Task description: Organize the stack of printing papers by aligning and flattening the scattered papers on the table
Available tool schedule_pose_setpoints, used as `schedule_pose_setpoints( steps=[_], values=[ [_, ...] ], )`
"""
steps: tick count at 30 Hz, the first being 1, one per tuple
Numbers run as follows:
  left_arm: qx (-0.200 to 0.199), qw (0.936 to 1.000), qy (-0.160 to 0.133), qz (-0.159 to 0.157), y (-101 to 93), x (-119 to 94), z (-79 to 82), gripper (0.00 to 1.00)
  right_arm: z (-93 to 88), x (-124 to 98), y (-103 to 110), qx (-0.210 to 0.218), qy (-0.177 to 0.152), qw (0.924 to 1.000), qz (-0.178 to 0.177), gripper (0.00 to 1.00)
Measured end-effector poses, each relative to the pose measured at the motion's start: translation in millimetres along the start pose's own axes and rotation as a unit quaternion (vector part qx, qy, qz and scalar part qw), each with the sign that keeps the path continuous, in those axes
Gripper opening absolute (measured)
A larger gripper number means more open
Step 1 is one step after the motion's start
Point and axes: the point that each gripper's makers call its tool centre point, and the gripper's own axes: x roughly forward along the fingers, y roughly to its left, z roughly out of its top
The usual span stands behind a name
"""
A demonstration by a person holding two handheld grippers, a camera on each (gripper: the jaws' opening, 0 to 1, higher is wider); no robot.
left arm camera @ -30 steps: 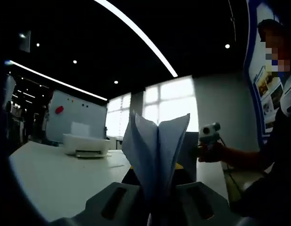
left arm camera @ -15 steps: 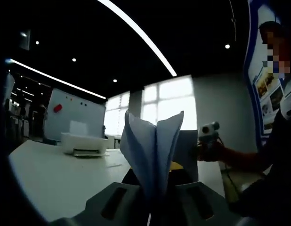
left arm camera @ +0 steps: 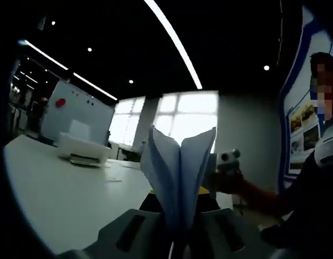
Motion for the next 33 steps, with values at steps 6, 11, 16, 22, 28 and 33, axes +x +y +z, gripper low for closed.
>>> schedule_pose_setpoints(
  steps=[6, 11, 16, 22, 28, 33],
  values=[
    [-0.087, 0.996, 0.019, 0.003, 4.3, 11, -8.8, 0.06, 4.4, -5, -5, 0.086, -0.015, 0.9961, 0.003, 0.0],
    [-0.16, 0.9865, 0.031, 0.014, 12.6, 20, -17.4, 0.06, 4.3, -8, -14, 0.148, -0.024, 0.9888, 0.001, 0.0],
    [-0.196, 0.98, 0.031, 0.015, 19.9, 27, -20.5, 0.06, 4.8, -9, -26, 0.185, -0.031, 0.9822, -0.003, 0.0],
    [-0.231, 0.9704, 0.052, 0.048, 38.7, 35, -42.4, 0.06, -10.4, -4, -53, 0.193, -0.009, 0.9795, -0.056, 0.0],
    [-0.211, 0.9722, 0.072, 0.073, 46.7, 43, -58.9, 0.06, -21.3, -2, -79, 0.181, 0.007, 0.9784, -0.099, 0.0],
    [-0.182, 0.9751, 0.086, 0.093, 61.4, 45, -67.9, 0.06, -30.4, 0, -97, 0.168, 0.015, 0.9769, -0.131, 0.0]
  ],
)
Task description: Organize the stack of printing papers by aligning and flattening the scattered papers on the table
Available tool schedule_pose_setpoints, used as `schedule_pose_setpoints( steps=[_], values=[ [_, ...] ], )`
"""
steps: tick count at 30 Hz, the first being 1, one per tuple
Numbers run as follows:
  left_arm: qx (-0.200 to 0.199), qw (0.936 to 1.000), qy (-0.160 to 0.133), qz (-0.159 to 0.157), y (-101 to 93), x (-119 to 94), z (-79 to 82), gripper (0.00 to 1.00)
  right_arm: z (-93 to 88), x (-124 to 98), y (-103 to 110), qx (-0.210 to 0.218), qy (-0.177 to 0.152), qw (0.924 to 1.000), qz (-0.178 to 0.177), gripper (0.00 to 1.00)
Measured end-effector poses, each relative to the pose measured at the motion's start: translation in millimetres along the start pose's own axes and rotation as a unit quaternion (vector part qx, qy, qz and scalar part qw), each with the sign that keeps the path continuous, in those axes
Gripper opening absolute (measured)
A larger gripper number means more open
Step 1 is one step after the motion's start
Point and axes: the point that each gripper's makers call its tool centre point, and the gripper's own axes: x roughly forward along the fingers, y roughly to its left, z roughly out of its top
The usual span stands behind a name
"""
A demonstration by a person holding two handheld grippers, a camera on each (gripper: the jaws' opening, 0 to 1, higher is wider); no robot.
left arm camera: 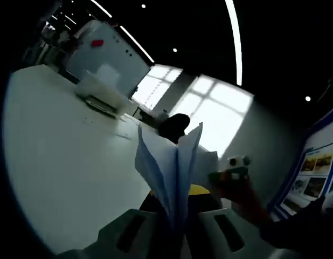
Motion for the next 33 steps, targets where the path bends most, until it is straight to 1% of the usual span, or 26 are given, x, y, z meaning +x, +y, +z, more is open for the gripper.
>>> schedule_pose_setpoints(
  steps=[1, 3, 7, 13, 14, 16, 17, 20, 21, 23, 24, 25, 26, 27, 28, 29, 30, 31, 32, 33],
  values=[
    [0.004, 1.0, 0.001, 0.005, 4.4, 1, -0.2, 0.06, -0.9, 1, -2, -0.002, 0.001, 1.0, -0.004, 0.0],
    [0.012, 0.9998, 0.005, 0.015, 11.5, 4, -2.6, 0.06, -5.5, 4, -12, -0.031, 0.007, 0.9992, -0.025, 0.0],
    [0.014, 0.9995, 0.004, 0.027, 21.3, 8, -7.2, 0.06, -11.7, 7, -20, -0.035, 0.009, 0.9986, -0.038, 0.0],
    [0.037, 0.9978, 0.014, 0.053, 37.8, 13, -14.6, 0.06, -19.4, 10, -30, -0.039, 0.012, 0.9978, -0.052, 0.0],
    [0.051, 0.9967, 0.016, 0.061, 41.8, 14, -15.7, 0.06, -21.0, 10, -31, -0.05, 0.013, 0.9969, -0.058, 0.0],
    [0.06, 0.9956, 0.019, 0.07, 45.2, 17, -17.9, 0.06, -27.7, 12, -24, -0.073, 0.011, 0.9951, -0.065, 0.0],
    [0.066, 0.9948, 0.02, 0.075, 47.5, 18, -18.8, 0.06, -28.9, 12, -25, -0.092, 0.01, 0.9931, -0.072, 0.0],
    [0.083, 0.9923, 0.027, 0.087, 54.3, 21, -22.3, 0.07, -34.0, 14, -29, -0.122, 0.014, 0.9883, -0.09, 0.0],
    [0.09, 0.9912, 0.028, 0.093, 56.8, 21, -23.7, 0.07, -32.2, 11, -36, -0.136, 0.015, 0.9858, -0.097, 0.0],
    [0.105, 0.9888, 0.032, 0.101, 61.3, 22, -27.2, 0.08, -31.0, 9, -44, -0.143, 0.017, 0.9841, -0.103, 0.0],
    [0.126, 0.9849, 0.029, 0.115, 67.1, 22, -26.9, 0.09, -30.1, 10, -49, -0.147, 0.017, 0.9833, -0.107, 0.0],
    [0.142, 0.9809, 0.016, 0.132, 71.2, 21, -24.3, 0.11, -30.7, 10, -50, -0.149, 0.017, 0.9828, -0.108, 0.0],
    [0.144, 0.9803, 0.01, 0.135, 70.4, 22, -25.6, 0.11, -31.7, 12, -52, -0.154, 0.017, 0.9815, -0.112, 0.0],
    [0.14, 0.9813, 0.01, 0.131, 68.5, 23, -27.8, 0.11, -32.4, 12, -54, -0.162, 0.016, 0.9798, -0.117, 0.0],
    [0.139, 0.9814, 0.002, 0.132, 69.0, 23, -26.5, 0.11, -33.7, 14, -56, -0.165, 0.016, 0.9786, -0.123, 0.0],
    [0.144, 0.9796, -0.007, 0.14, 71.5, 23, -24.4, 0.13, -34.7, 14, -58, -0.167, 0.016, 0.9777, -0.126, 0.0],
    [0.152, 0.9765, -0.016, 0.152, 75.2, 22, -21.9, 0.15, -35.8, 16, -59, -0.168, 0.016, 0.9774, -0.127, 0.0],
    [0.159, 0.9752, -0.017, 0.153, 75.8, 22, -22.7, 0.15, -35.5, 16, -62, -0.167, 0.014, 0.9777, -0.127, 0.0],
    [0.171, 0.9724, -0.016, 0.157, 78.1, 22, -23.2, 0.16, -35.4, 17, -64, -0.165, 0.012, 0.9781, -0.127, 0.0],
    [0.189, 0.9678, -0.007, 0.167, 81.9, 21, -25.6, 0.17, -35.9, 17, -65, -0.163, 0.011, 0.9785, -0.126, 0.0]
  ],
)
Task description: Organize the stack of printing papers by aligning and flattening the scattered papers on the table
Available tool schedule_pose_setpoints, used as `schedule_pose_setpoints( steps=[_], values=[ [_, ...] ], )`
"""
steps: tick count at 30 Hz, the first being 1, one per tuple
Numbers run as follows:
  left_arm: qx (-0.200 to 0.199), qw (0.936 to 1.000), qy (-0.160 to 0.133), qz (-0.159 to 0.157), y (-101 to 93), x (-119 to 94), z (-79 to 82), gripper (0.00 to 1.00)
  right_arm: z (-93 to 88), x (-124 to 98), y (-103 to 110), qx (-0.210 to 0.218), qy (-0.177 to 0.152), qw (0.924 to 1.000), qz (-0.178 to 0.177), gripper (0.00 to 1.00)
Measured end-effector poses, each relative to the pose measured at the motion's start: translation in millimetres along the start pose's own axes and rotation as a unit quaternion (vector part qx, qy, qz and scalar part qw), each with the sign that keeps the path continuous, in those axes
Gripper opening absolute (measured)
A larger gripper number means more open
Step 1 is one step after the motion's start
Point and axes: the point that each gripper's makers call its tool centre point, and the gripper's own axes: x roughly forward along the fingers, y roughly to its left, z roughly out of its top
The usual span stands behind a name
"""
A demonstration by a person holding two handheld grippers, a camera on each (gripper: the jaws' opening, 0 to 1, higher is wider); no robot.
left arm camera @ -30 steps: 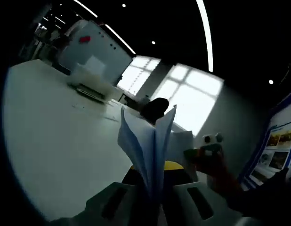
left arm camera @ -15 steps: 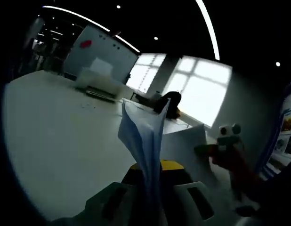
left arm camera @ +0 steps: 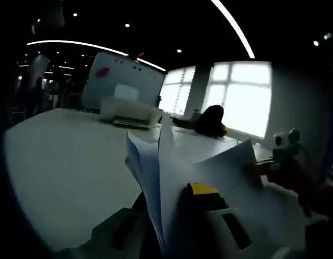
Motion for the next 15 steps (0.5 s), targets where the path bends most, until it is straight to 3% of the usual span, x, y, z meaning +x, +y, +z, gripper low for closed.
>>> schedule_pose_setpoints(
  steps=[4, 9, 15],
  values=[
    [0.048, 0.9985, 0.018, 0.018, 4.1, 2, -7.9, 0.25, -3.7, 4, -3, 0.0, 0.0, 1.0, 0.001, 0.0],
    [0.058, 0.9978, 0.026, 0.021, 8.3, 4, -12.0, 0.28, -9.1, 6, -6, 0.016, -0.008, 0.9998, 0.004, 0.0],
    [0.092, 0.994, 0.045, 0.039, 14.7, 6, -19.6, 0.29, -13.5, 7, -11, 0.0, 0.001, 0.9998, -0.017, 0.0]
  ],
)
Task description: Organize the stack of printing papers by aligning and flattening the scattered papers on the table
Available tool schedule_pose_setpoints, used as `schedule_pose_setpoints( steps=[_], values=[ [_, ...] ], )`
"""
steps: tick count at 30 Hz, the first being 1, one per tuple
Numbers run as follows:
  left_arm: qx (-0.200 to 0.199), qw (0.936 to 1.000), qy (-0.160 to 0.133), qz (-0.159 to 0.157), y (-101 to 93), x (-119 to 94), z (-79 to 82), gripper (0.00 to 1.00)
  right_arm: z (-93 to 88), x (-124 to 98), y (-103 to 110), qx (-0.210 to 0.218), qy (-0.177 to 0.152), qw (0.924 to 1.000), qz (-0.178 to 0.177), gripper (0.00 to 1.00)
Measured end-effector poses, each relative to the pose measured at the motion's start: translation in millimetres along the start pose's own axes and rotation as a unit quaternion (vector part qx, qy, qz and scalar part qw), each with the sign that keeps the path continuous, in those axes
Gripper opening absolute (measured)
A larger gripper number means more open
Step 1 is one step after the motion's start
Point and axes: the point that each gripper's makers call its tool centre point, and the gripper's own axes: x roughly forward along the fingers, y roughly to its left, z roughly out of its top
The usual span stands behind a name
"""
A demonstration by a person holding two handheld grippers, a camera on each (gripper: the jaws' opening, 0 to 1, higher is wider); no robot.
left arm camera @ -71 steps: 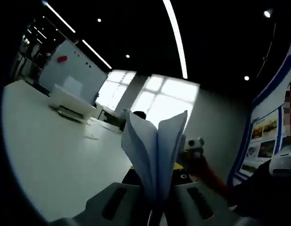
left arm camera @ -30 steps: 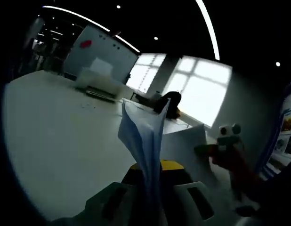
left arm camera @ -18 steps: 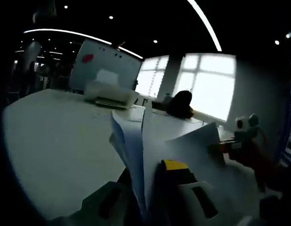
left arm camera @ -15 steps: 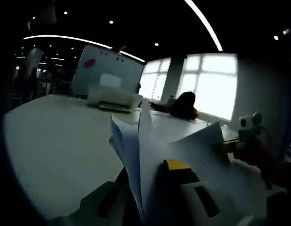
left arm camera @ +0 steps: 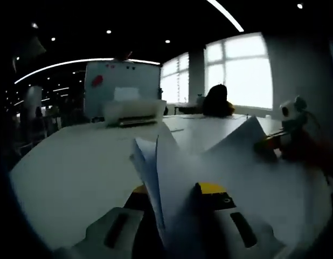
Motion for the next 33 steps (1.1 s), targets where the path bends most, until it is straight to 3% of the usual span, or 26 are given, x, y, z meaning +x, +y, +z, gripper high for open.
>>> schedule_pose_setpoints(
  steps=[6, 17, 23, 33],
  values=[
    [0.044, 0.9983, 0.026, 0.028, 6.6, -2, -10.1, 0.31, -2.9, 3, -4, -0.021, 0.008, 0.9997, -0.011, 0.0],
    [0.069, 0.9947, 0.029, 0.071, 21.8, -5, -12.0, 0.42, -2.2, 3, -12, -0.026, 0.002, 0.9992, -0.03, 0.0],
    [0.078, 0.9938, 0.027, 0.074, 21.9, -6, -11.7, 0.42, -5.2, 5, -23, -0.043, 0.008, 0.9972, -0.06, 0.12],
    [0.096, 0.9908, 0.02, 0.093, 20.1, -9, -10.4, 0.41, -6.8, 11, -29, -0.048, 0.016, 0.996, -0.074, 0.22]
  ],
)
